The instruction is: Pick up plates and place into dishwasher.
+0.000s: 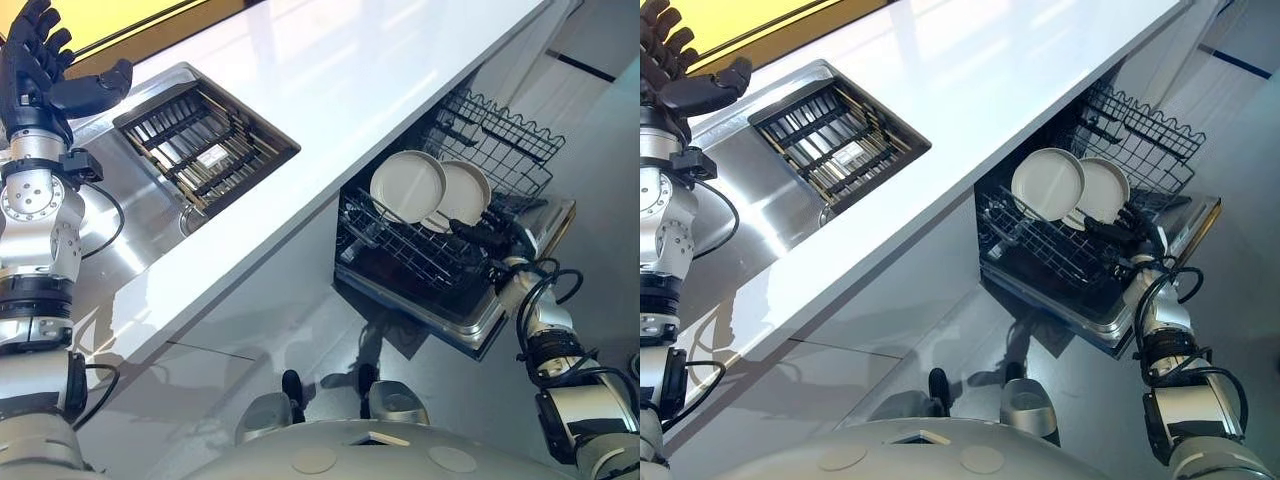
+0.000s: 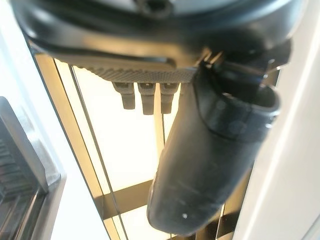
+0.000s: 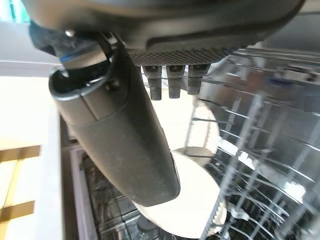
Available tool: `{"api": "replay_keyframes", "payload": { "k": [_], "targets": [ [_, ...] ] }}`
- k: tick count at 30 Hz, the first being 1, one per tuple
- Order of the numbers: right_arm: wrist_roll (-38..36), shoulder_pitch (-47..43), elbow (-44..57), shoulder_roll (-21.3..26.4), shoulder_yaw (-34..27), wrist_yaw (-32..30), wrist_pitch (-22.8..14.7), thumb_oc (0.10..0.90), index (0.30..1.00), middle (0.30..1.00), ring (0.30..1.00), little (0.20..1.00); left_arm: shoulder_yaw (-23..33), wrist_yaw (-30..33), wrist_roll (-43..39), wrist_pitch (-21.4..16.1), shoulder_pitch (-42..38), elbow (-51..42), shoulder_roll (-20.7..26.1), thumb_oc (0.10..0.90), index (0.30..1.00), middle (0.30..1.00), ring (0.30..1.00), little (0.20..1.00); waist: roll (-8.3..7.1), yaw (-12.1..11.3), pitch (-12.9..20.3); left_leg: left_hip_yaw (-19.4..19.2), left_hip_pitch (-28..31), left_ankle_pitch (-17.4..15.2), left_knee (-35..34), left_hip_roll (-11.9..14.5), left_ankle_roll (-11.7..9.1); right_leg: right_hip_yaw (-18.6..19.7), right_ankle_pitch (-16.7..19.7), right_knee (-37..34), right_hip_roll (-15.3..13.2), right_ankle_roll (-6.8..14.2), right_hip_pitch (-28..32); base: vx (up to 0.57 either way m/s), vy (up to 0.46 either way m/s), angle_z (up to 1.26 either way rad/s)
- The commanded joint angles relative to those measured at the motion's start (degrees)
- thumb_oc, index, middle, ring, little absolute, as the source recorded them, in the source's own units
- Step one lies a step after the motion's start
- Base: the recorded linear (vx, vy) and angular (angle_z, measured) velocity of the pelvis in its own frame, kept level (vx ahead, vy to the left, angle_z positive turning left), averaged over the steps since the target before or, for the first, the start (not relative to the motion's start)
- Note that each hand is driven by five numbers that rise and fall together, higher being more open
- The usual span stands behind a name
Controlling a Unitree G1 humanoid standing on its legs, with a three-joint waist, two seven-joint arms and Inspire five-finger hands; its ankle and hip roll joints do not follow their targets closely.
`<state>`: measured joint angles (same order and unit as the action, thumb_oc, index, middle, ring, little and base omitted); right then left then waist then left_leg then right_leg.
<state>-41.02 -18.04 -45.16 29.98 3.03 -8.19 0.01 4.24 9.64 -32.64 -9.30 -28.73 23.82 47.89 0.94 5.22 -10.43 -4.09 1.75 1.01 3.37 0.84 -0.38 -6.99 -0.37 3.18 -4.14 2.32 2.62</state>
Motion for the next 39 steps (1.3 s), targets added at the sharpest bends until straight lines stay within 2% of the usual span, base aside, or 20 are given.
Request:
{"api": "replay_keyframes", "payload": {
  "k": [1,6,12,19,21,23,24,27,31,36,39],
  "targets": [
    [-1.53,-2.25,0.48,1.48,-1.72,-1.21,-9.3,0.8,0.9,0.9,0.9,0.9,-0.17,1.63,-1.13,-6.53,-0.97,-1.08,2.52,0.8,0.9,0.9,0.9,0.9,1.61,-0.97,6.83,0.11,2.3,-3.55,-3.3,-1.09,-1.61,-1.93,-6.66,8.1,2.04,3.29,-1.57,0.01,0.002,0.04],
    [-2.15,-1.21,-1.69,0.76,-2.46,-2.1,-9.89,0.8,0.9,0.9,0.9,0.9,0.15,2.01,-1.65,-5.59,-0.29,-2.21,3.08,0.8,0.9,0.9,0.9,0.9,1.83,-1.46,6.86,0.62,2.48,-3.44,-3.64,-1.11,-1.55,-2.35,-6.53,8.14,1.89,3.4,-1.48,0.01,0.003,0.12],
    [-1.03,-0.11,-2.74,0.22,-2.86,-7.27,-13.68,0.8,0.9,0.9,0.9,0.9,0.38,2.54,-1.63,-4.3,0.49,-3.52,3.17,0.8,0.9,0.9,0.9,0.9,1.93,-1.82,6.75,1.32,2.75,-3.2,-4.19,-1.05,-1.52,-2.71,-6.59,7.71,1.97,3.31,-1.27,0.01,-0.005,0.12],
    [-2.27,1.44,-3.69,-1.03,-3.17,-5.61,-14.51,0.8,0.9,0.9,0.9,0.9,1.44,1.74,-2.32,-3.28,1.4,-4.35,3.63,0.8,0.9,0.9,0.9,0.9,2.05,-2.18,6.63,1.71,2.76,-3.1,-4.23,-1.01,-1.37,-2.68,-6.51,7.7,2.02,3.28,-1.18,0.0,0.0,0.03],
    [1.82,1.44,-2.51,-0.57,-2.55,-8.27,-16.27,0.8,0.9,0.9,0.9,0.9,1.45,1.64,-2.61,-3.06,1.46,-4.59,3.94,0.8,0.9,0.9,0.9,0.9,2.0,-2.17,6.58,1.74,2.73,-3.01,-4.27,-0.99,-1.45,-2.72,-6.33,7.49,2.03,3.29,-1.11,-0.02,0.002,0.04],
    [11.29,1.39,1.16,0.6,-0.97,-15.3,-18.67,0.8,0.9,0.9,0.9,0.9,1.47,2.2,-2.84,-3.03,1.79,-5.23,4.26,0.8,0.9,0.9,0.9,0.9,1.97,-1.95,6.36,1.6,2.69,-2.85,-4.39,-0.96,-1.52,-2.63,-6.0,7.39,2.09,3.31,-1.15,-0.04,0.011,0.02],
    [17.83,1.2,3.81,1.77,0.1,-20.92,-20.44,0.8,0.9,0.9,0.9,0.9,1.79,2.44,-2.96,-3.09,2.04,-5.55,4.34,0.8,0.9,0.9,0.9,0.9,1.96,-1.8,6.23,1.54,2.64,-2.75,-4.51,-0.95,-1.54,-2.53,-5.83,7.37,2.13,3.33,-1.25,-0.05,0.019,0.0],
    [23.47,2.33,11.39,3.21,0.16,-28.89,-20.35,0.8,0.9,0.9,0.9,0.9,2.92,3.2,-2.59,-4.9,4.03,-5.41,3.76,0.8,0.9,0.9,0.9,0.9,2.03,-0.9,5.81,1.11,2.76,-2.61,-4.75,-0.99,-1.22,-1.96,-5.26,8.09,2.15,3.62,-1.88,-0.05,0.033,-0.03],
    [18.7,3.18,9.46,3.43,-2.52,-25.76,-20.84,0.8,0.9,0.9,0.9,0.9,4.51,3.56,-2.53,-4.88,4.69,-5.33,3.63,0.8,0.9,0.9,0.9,0.9,1.89,-0.24,5.82,0.65,2.88,-2.86,-4.93,-0.86,-1.06,-1.76,-5.62,8.5,1.99,3.85,-2.15,-0.04,0.016,-0.05],
    [12.56,3.9,4.73,1.91,-4.84,-19.85,-20.32,0.8,0.9,0.9,0.9,0.9,7.68,1.5,-4.16,-3.89,5.82,-2.28,6.48,0.8,0.9,0.9,0.9,0.9,1.8,0.48,6.59,-1.14,3.11,-2.93,-5.0,-0.5,-1.12,-1.95,-5.19,8.36,1.84,4.31,-2.3,0.01,-0.02,-0.19],
    [12.23,3.88,3.13,1.05,-5.39,-19.65,-19.88,0.8,0.9,0.9,0.9,0.9,9.46,0.43,-4.7,-3.09,7.14,-1.48,7.6,0.8,0.9,0.9,0.9,0.9,1.98,0.45,6.81,-2.09,3.36,-3.32,-4.46,-0.14,-1.16,-1.9,-5.48,7.95,1.85,4.32,-1.87,0.07,-0.064,-0.29]
  ]
}}
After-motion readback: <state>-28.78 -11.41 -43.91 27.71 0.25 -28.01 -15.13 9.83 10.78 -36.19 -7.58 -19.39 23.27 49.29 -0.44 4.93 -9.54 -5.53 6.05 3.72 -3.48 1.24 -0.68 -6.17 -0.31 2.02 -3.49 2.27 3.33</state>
